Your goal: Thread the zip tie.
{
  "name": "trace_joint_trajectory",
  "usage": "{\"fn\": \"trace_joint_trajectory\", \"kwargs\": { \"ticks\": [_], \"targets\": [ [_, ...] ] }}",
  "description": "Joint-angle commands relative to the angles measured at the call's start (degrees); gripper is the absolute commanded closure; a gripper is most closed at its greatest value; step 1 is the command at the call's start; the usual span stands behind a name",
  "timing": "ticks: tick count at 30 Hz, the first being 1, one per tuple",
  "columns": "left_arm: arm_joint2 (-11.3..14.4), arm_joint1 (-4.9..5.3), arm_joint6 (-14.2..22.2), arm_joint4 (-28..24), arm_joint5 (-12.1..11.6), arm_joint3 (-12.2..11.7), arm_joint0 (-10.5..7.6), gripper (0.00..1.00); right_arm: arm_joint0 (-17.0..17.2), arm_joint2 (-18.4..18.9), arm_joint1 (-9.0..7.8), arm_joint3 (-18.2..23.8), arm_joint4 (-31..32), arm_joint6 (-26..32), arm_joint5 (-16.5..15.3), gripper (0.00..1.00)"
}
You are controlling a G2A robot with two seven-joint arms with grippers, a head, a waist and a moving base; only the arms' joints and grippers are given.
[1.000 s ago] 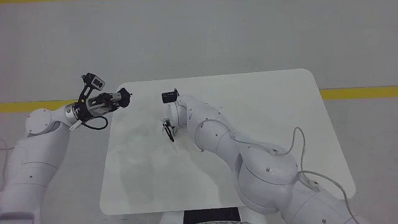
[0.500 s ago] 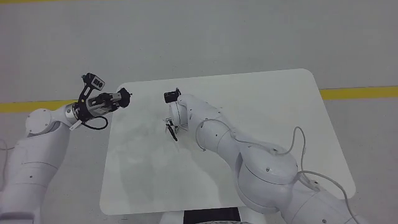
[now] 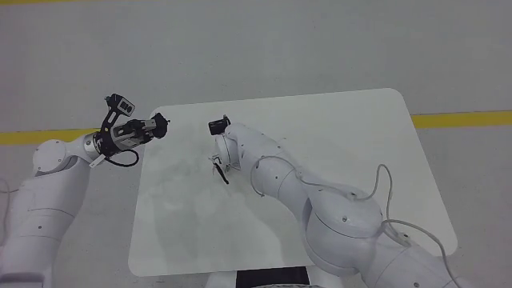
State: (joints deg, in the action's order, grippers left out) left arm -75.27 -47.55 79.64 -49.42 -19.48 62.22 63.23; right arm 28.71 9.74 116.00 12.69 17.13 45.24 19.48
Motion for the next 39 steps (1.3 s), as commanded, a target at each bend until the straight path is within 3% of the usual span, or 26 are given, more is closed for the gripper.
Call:
{"fn": "trace_joint_trajectory", "kwargs": {
  "ticks": [1,39],
  "targets": [
    [0.0,0.00,0.0,0.0,0.0,0.0,0.00,1.00,0.1,0.0,0.00,0.2,0.4,0.2,0.0,0.78],
    [0.0,0.00,0.0,0.0,0.0,0.0,0.00,1.00,1.1,0.0,0.00,0.7,3.7,1.3,0.0,0.76]
  ]
}}
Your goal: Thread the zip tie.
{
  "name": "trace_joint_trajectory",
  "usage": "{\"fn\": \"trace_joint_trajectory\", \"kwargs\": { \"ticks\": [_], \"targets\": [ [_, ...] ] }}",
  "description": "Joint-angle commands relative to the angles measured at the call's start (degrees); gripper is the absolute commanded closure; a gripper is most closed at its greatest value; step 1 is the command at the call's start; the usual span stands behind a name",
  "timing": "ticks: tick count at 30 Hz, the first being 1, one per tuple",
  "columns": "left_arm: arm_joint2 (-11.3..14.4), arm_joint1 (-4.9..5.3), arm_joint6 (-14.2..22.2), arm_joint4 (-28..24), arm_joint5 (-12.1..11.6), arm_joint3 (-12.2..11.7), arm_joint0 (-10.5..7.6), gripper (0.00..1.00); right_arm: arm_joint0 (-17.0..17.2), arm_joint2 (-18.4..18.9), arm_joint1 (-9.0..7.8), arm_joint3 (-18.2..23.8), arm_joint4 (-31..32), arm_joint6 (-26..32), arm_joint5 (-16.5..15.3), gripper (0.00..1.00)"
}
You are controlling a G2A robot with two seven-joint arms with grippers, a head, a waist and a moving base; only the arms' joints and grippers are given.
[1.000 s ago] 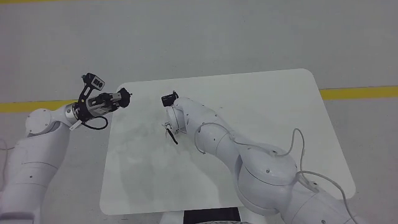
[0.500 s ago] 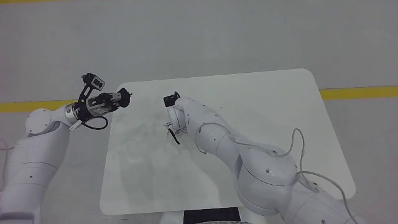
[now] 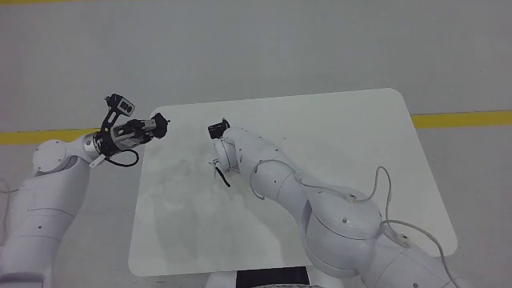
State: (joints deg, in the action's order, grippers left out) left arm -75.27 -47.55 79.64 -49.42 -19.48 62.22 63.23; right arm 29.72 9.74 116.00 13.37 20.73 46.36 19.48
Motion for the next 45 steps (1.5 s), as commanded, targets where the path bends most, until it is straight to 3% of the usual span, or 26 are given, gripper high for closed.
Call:
{"fn": "trace_joint_trajectory", "kwargs": {
  "ticks": [1,15,20,31,40,43,45],
  "targets": [
    [0.0,0.00,0.0,0.0,0.0,0.0,0.00,1.00,0.1,0.0,0.00,0.0,0.1,0.3,0.0,0.76],
    [0.0,0.00,0.0,0.0,0.0,0.0,0.00,1.00,0.2,0.0,0.00,-0.1,0.5,0.8,0.0,0.76],
    [0.0,0.00,0.0,0.0,0.0,0.0,0.00,1.00,0.1,0.0,0.00,-0.2,0.6,0.9,0.0,0.87],
    [0.0,0.00,0.0,0.0,0.0,0.0,0.00,1.00,-0.1,0.0,0.00,-0.3,0.2,0.8,0.0,1.00],
    [0.0,0.00,0.0,0.0,0.0,0.0,0.00,1.00,-0.2,0.0,0.00,-0.3,-0.9,0.4,0.0,1.00],
    [0.0,0.00,0.0,0.0,0.0,0.0,0.00,1.00,-0.2,0.0,0.00,-0.4,-1.1,0.2,0.0,0.82],
    [0.0,0.00,0.0,0.0,0.0,0.0,0.00,1.00,-0.1,0.0,0.00,-0.4,-0.9,0.3,0.0,0.82]
  ]
}}
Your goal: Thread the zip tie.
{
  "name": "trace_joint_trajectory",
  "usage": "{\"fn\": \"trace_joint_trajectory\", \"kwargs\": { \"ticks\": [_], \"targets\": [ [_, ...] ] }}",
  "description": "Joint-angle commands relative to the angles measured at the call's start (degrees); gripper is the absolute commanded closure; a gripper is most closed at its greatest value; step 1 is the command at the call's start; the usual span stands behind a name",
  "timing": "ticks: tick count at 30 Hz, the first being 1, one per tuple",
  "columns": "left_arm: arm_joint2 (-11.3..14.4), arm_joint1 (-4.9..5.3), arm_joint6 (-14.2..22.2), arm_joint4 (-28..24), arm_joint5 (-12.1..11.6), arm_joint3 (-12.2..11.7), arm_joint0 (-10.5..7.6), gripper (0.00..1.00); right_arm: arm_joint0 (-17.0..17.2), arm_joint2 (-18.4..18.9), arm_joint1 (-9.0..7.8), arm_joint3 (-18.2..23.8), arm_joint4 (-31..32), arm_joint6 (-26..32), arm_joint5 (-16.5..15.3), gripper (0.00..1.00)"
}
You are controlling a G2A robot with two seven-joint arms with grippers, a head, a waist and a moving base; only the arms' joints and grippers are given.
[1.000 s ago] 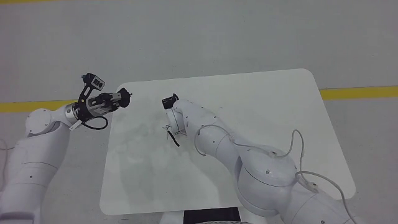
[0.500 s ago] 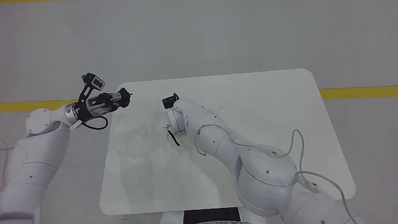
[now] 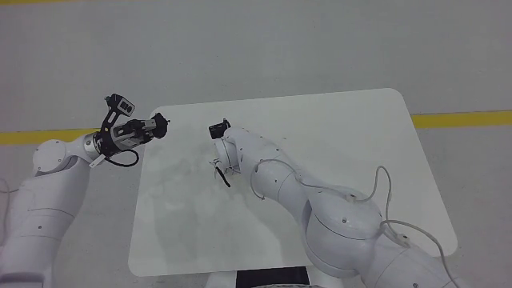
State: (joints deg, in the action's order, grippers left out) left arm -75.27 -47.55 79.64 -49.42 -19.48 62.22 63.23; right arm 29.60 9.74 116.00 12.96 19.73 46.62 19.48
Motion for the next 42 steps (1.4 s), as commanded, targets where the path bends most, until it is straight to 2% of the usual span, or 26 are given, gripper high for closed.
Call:
{"fn": "trace_joint_trajectory", "kwargs": {
  "ticks": [1,4,12,16,29,42],
  "targets": [
    [0.0,0.00,0.0,0.0,0.0,0.0,0.00,1.00,0.0,0.0,0.00,0.0,0.2,0.1,0.0,0.83],
    [0.0,0.00,0.0,0.0,0.0,0.0,0.00,1.00,0.0,0.0,0.00,0.2,0.7,0.3,0.0,0.83],
    [0.0,0.00,0.0,0.0,0.0,0.0,0.00,1.00,0.0,0.0,0.00,0.4,2.4,1.0,0.0,0.92],
    [0.0,0.00,0.0,0.0,0.0,0.0,0.00,1.00,0.0,0.0,0.00,0.9,4.0,2.1,0.0,0.87],
    [0.0,0.00,0.0,0.0,0.0,0.0,0.00,1.00,0.4,0.6,0.00,1.6,4.6,2.3,0.0,0.89],
    [0.0,0.00,0.0,0.0,0.0,0.0,0.00,1.00,0.5,1.0,0.00,1.8,5.6,3.0,0.0,0.84]
  ]
}}
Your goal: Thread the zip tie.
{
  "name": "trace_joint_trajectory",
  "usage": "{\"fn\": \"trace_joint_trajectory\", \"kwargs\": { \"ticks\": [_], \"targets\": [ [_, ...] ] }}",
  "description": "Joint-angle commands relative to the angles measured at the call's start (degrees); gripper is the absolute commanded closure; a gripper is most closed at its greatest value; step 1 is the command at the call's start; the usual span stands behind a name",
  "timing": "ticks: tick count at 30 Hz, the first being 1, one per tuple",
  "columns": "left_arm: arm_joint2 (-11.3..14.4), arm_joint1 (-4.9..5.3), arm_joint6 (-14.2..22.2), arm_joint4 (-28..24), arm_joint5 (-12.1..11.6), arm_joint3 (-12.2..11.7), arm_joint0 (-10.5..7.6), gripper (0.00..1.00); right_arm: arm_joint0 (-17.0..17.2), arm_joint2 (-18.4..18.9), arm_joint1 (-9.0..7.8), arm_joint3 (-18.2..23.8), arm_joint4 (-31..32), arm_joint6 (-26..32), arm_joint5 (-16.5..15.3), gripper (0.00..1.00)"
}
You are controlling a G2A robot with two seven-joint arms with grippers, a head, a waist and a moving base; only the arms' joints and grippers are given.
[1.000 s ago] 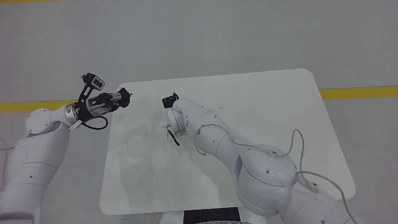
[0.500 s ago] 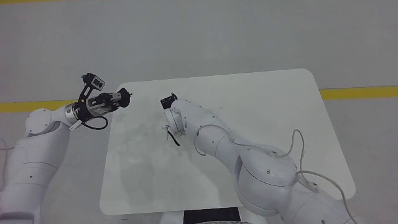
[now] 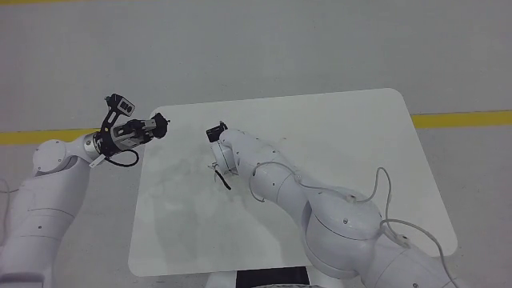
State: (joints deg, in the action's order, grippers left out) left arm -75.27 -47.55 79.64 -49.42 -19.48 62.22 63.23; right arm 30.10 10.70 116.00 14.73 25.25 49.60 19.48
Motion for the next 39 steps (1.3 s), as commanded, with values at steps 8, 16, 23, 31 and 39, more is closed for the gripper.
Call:
{"fn": "trace_joint_trajectory", "kwargs": {
  "ticks": [8,16,23,31,39],
  "targets": [
    [0.0,0.00,0.0,0.0,0.0,0.0,0.00,1.00,0.3,0.5,0.00,-0.1,0.9,0.4,0.0,0.82],
    [0.0,0.00,0.0,0.0,0.0,0.0,0.00,1.00,0.6,1.1,0.00,0.2,2.1,0.9,0.0,0.84],
    [0.0,0.00,0.0,0.0,0.0,0.0,0.00,1.00,0.8,2.0,0.00,0.2,3.1,1.4,0.0,0.91],
    [0.0,0.00,0.0,0.0,0.0,0.0,0.00,1.00,0.8,3.5,0.00,-0.1,4.3,1.4,0.0,1.00],
    [0.0,0.00,0.0,0.0,0.0,0.0,0.00,1.00,0.9,5.7,0.00,0.2,6.2,1.4,0.0,1.00]
  ]
}}
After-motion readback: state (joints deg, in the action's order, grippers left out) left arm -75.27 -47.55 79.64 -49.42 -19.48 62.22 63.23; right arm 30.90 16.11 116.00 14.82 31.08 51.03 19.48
